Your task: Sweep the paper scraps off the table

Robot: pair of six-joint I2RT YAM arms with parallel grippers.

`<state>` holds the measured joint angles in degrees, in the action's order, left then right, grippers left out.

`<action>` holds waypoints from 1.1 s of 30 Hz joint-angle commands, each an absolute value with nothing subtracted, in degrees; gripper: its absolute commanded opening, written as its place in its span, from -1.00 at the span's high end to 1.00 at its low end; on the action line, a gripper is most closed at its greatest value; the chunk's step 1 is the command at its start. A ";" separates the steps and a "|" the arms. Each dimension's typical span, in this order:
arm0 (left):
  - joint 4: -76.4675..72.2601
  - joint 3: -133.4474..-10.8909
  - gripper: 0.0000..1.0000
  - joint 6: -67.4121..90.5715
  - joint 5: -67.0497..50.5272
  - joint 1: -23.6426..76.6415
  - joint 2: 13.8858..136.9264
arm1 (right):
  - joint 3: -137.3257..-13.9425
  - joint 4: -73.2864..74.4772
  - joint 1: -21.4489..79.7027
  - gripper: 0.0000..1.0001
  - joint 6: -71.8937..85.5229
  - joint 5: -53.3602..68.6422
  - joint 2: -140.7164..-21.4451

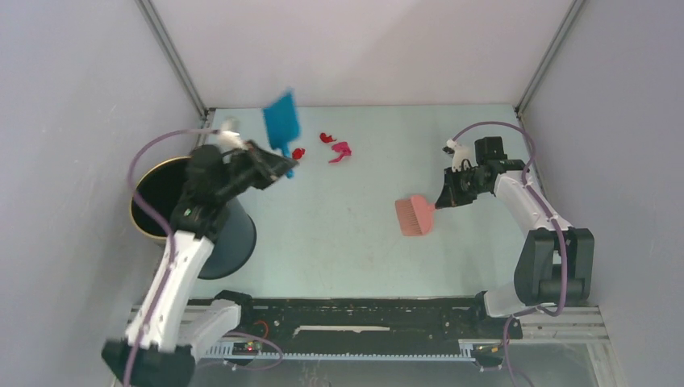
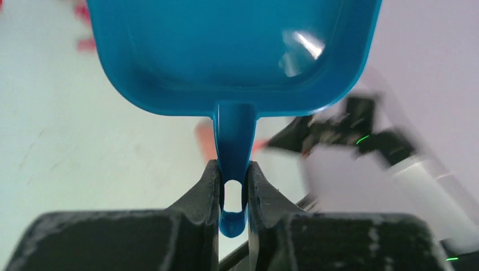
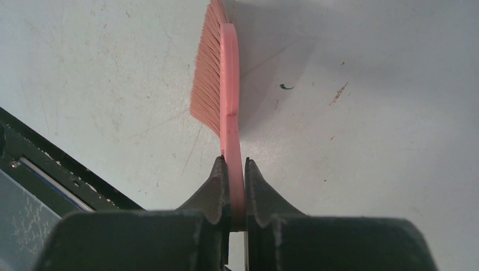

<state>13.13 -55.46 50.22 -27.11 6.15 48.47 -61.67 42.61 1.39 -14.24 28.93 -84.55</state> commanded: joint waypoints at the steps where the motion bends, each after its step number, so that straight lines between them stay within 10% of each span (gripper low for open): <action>1: 36.57 -64.91 1.00 24.56 -17.96 20.40 59.76 | -60.57 46.16 2.32 1.00 -16.48 25.95 -85.07; 8: 54.68 -75.58 1.00 11.25 3.88 36.34 80.75 | -60.68 45.70 2.26 1.00 -16.46 24.37 -86.88; 17: 54.18 -70.52 0.84 9.13 3.31 47.44 96.95 | -60.60 45.10 1.51 1.00 -16.05 23.08 -86.62; 30: 20.82 -49.44 -0.54 22.43 19.34 56.53 80.57 | -60.59 45.59 1.73 1.00 -16.51 23.35 -86.50; 33: 18.96 -46.49 -0.60 22.49 20.73 56.52 76.55 | -60.63 45.82 1.68 1.00 -16.59 23.82 -86.72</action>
<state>28.71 -49.34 20.03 15.75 56.62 81.84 -61.67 42.39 1.23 -14.22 28.99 -85.21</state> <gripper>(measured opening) 0.795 0.076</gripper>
